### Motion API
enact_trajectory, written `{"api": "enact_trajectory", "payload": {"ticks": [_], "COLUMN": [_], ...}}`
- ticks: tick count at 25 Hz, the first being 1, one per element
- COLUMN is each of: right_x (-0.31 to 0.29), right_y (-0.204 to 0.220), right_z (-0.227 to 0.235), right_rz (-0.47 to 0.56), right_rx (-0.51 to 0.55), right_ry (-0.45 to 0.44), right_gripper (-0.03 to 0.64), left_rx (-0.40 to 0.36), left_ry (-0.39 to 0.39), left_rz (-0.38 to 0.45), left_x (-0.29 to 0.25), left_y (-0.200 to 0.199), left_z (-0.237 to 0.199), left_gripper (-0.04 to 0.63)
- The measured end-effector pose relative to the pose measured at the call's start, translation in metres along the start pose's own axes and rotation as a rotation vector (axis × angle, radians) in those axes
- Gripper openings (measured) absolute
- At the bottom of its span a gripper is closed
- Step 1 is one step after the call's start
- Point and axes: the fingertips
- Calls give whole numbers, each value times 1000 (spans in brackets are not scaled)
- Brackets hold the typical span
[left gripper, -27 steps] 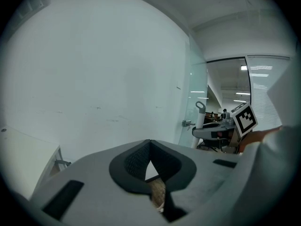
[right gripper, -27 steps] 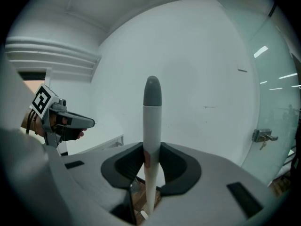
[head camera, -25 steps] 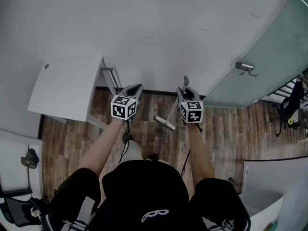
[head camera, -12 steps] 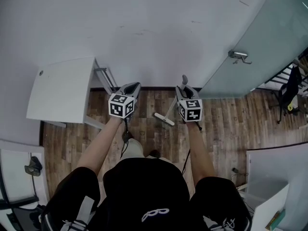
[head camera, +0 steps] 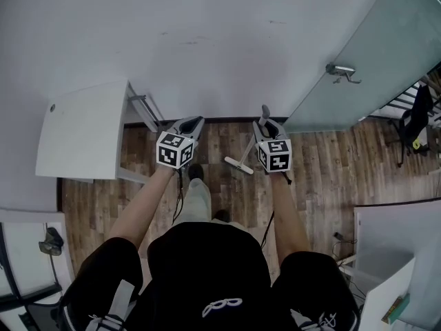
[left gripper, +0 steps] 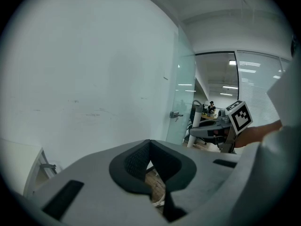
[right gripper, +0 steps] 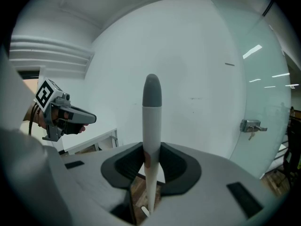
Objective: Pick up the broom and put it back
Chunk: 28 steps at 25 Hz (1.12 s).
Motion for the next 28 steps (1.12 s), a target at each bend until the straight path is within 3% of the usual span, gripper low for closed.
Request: {"api": "enact_trajectory", "payload": {"ticks": [17,28], "right_x": [-40,-85], "right_y": [27,44], "right_z": [69,96], "right_rz": [-94,-153], "right_rx": [-55,-79], "right_ry": [68,68], "right_gripper": [115,115], "left_rx": [11,13], "left_ry": [123,147], "left_rz": [-43,-87], "left_x": [-103,-157], "left_y": [-15,-8], "left_z": [-3,-19], "left_gripper": [17,17]}}
Point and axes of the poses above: the fingertips, and each gripper's own axes: x backward along the fingers, z to its right, y out of its underside, and after that the axes turned 14 degrees about -y, right-handed
